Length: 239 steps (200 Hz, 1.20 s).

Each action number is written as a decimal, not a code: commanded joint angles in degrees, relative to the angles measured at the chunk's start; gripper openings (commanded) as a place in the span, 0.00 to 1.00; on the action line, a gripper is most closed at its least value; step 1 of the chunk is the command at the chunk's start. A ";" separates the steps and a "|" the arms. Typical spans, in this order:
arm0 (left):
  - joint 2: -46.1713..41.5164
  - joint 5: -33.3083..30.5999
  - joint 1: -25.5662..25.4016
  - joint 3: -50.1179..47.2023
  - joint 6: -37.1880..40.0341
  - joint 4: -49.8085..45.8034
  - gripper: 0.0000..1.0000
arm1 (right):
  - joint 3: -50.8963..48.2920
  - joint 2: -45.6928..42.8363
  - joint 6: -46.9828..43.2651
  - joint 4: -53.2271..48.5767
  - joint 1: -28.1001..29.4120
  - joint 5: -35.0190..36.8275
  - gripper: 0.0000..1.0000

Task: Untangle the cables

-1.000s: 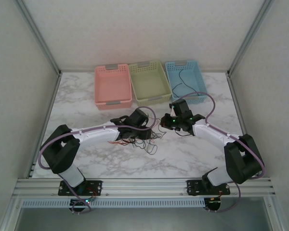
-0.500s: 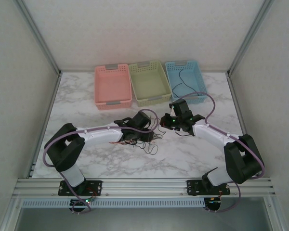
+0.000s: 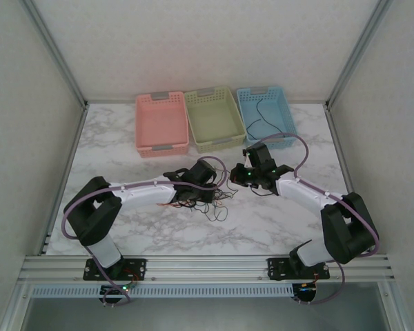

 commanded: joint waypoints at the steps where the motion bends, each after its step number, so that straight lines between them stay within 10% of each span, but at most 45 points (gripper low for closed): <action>1: -3.88 -2.12 -0.40 -1.60 -0.25 -1.79 0.02 | -0.67 -2.45 -1.00 -1.15 -0.42 1.66 0.00; 239: -25.89 -9.17 0.93 -11.58 -1.13 -9.31 0.00 | -8.66 -16.05 -4.73 -3.29 -19.16 -0.74 0.00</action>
